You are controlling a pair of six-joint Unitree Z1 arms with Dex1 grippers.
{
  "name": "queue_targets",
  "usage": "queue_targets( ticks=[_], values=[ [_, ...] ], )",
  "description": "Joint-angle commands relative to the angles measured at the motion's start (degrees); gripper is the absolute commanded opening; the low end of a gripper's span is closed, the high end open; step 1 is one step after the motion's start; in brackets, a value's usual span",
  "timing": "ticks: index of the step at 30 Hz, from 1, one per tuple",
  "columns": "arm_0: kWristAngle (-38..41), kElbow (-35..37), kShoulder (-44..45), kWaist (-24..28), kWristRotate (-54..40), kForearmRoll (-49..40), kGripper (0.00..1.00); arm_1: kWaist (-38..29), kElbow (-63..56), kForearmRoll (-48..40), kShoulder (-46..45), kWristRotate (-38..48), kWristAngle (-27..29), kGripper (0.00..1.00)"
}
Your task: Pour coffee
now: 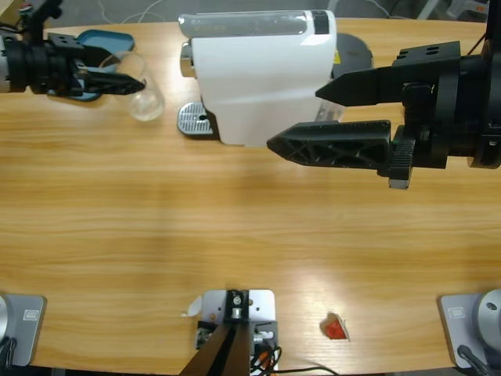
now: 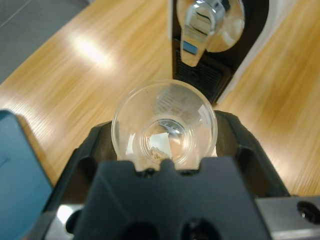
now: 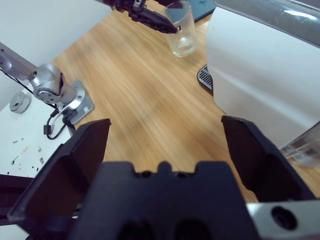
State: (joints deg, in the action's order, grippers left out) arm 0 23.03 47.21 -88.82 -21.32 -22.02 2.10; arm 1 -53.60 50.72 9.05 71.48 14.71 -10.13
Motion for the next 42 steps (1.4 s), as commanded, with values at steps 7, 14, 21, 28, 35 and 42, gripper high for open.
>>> queue_targets(
  ticks=[7,14,21,28,35,42],
  values=[
    [5.7,9.4,-14.9,-2.9,-14.9,-6.4,0.0,-0.5,-0.6,3.6,-1.9,-0.6,1.4,1.0],
    [8.2,10.7,-20.2,-4.2,-15.1,-4.1,0.0,-0.5,-0.6,4.4,-2.2,-0.6,1.4,1.0],
    [8.0,13.3,-22.2,-4.4,-15.0,-3.2,0.0,-0.5,-0.6,4.8,-2.2,-0.4,1.4,1.0],
    [9.9,12.2,-22.6,-3.8,-13.5,-3.3,0.009,-0.5,-0.5,4.7,-1.6,-0.2,1.3,1.0],
    [9.3,10.6,-21.0,-1.8,-11.2,-3.4,0.868,-0.5,-0.5,4.7,-1.4,0.0,1.3,1.0],
    [8.7,10.4,-20.4,-0.7,-9.7,-3.2,0.632,-0.5,-0.5,4.6,-0.8,0.4,0.9,1.0]
  ],
)
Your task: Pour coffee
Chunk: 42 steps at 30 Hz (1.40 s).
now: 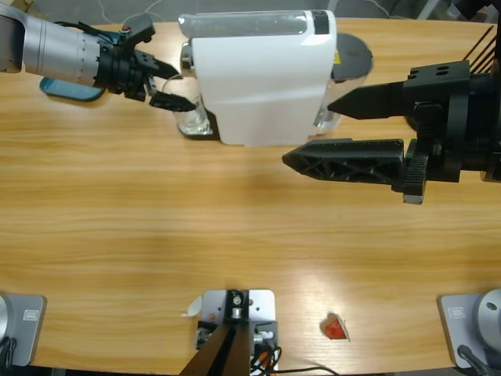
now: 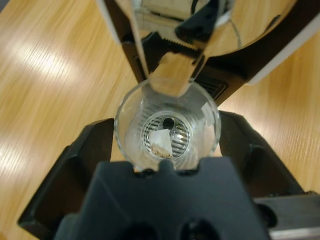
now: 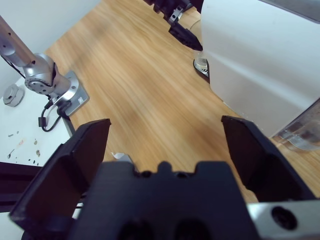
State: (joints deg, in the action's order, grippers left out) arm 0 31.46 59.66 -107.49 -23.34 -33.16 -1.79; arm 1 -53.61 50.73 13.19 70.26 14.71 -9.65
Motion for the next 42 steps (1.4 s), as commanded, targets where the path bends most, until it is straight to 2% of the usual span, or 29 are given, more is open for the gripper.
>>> queue_targets(
  ticks=[1,6,9,10,12,18,20,21,29,32,34,37,41,42],
  values=[
    [0.3,-2.1,-1.7,1.5,1.4,0.7,0.632,-0.5,-0.4,0.3,0.6,0.4,0.3,1.0],
    [0.3,-2.2,-1.6,1.5,1.0,0.7,0.633,-0.5,-0.6,0.3,1.1,0.5,-0.1,1.0],
    [1.3,-2.0,-2.7,1.4,1.6,0.8,0.694,-0.5,-0.7,0.2,1.1,0.5,-0.2,1.0],
    [2.0,-1.5,-3.1,1.3,1.7,0.9,0.789,-0.5,-0.7,0.1,1.1,0.5,-0.2,1.0],
    [2.5,-1.6,-3.1,1.3,1.8,0.9,0.837,-0.5,-0.8,-0.1,1.2,0.5,-0.2,1.0],
    [2.7,-1.6,-2.5,0.7,2.4,1.0,0.832,-0.5,-1.3,-0.4,1.0,0.5,-0.3,1.0],
    [2.8,-1.7,-2.2,0.7,2.5,1.2,0.963,-0.5,-1.4,-0.4,0.9,0.5,-0.3,1.0],
    [2.7,-1.8,-2.2,0.7,2.4,1.2,0.979,-0.5,-1.5,-0.4,0.9,0.5,-0.4,1.0],
    [2.5,-3.4,3.5,0.9,2.3,1.0,0.987,-0.5,0.2,0.7,0.5,0.3,0.2,1.0],
    [2.3,-4.8,8.8,1.6,3.0,0.0,0.987,0.5,4.2,5.2,-0.5,-0.3,2.0,1.0],
    [1.5,-7.6,13.1,2.4,4.1,-0.1,0.987,4.5,8.4,9.4,-0.4,-1.4,2.0,0.999],
    [-1.1,-11.8,19.3,3.0,6.1,-0.6,0.991,12.1,13.7,12.5,1.5,-4.3,0.8,0.824],
    [-9.2,-16.2,25.0,2.8,9.7,-3.8,0.996,20.2,23.1,19.3,9.1,-6.1,-1.2,0.313],
    [-10.5,-16.7,26.1,2.7,11.2,-5.1,0.996,21.3,25.9,21.5,11.5,-6.1,-1.4,0.291]
  ],
)
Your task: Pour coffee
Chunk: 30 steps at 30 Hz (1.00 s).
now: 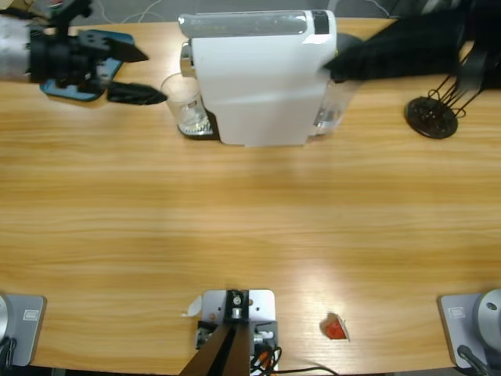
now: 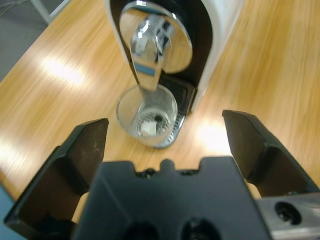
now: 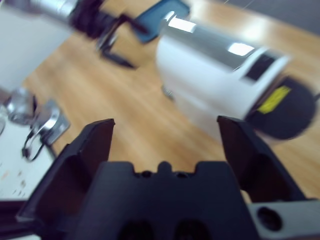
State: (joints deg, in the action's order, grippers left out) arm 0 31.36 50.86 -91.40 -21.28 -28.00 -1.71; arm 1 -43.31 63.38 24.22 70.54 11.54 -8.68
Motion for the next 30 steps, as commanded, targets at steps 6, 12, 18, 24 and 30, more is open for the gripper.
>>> queue_targets(
  ticks=[6,12,18,24,30],
  values=[
    [-18.4,-10.9,14.7,0.3,16.6,-9.0,0.996,11.8,25.9,14.0,22.3,-6.4,-5.8,0.0],
    [-24.4,-13.4,16.7,-3.1,25.5,-8.9,0.996,14.6,35.0,22.1,30.0,-5.8,-9.0,0.0],
    [-24.6,-13.5,14.4,-3.1,26.1,-8.6,0.996,15.4,36.1,24.4,32.9,-5.2,-5.4,0.0],
    [-24.7,-13.4,12.9,-3.1,26.4,-8.0,0.996,15.4,35.8,25.9,33.1,-5.2,-4.2,0.0],
    [-24.6,-13.6,12.4,-3.1,26.4,-8.0,1.0,15.3,35.3,26.1,33.7,-5.2,-4.7,0.0]
  ],
)
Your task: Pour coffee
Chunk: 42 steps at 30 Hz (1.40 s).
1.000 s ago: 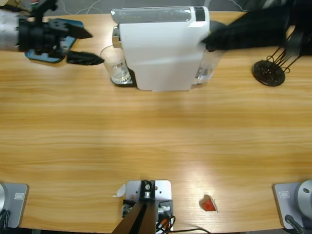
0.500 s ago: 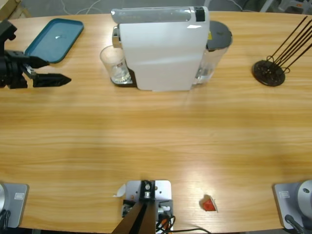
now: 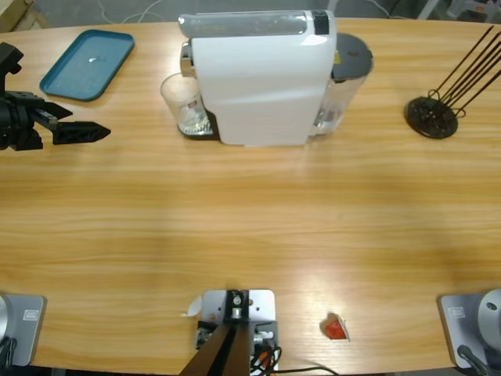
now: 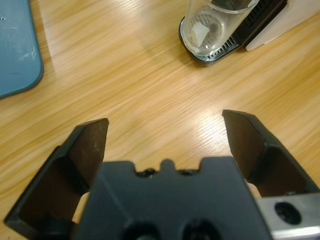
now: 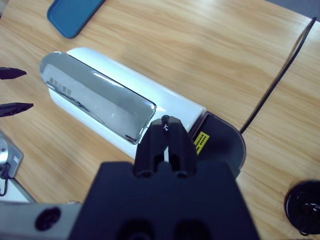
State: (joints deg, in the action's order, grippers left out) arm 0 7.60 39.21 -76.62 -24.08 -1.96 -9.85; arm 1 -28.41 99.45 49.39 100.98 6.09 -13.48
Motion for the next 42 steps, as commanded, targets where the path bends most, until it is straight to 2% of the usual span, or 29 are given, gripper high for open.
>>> queue_targets(
  ticks=[1,31,42],
  values=[
    [-0.9,-1.9,-2.5,-0.4,0.4,0.1,1.0,0.4,-1.0,1.0,3.3,0.2,0.0,0.0],
    [-0.8,-2.9,-3.5,-0.4,1.6,0.4,1.0,-1.2,-5.0,0.7,3.1,0.4,-1.6,0.0],
    [-0.7,-3.2,-3.8,-0.4,1.6,0.8,1.0,-1.4,-2.9,0.6,4.3,0.4,-1.5,0.0]
  ],
)
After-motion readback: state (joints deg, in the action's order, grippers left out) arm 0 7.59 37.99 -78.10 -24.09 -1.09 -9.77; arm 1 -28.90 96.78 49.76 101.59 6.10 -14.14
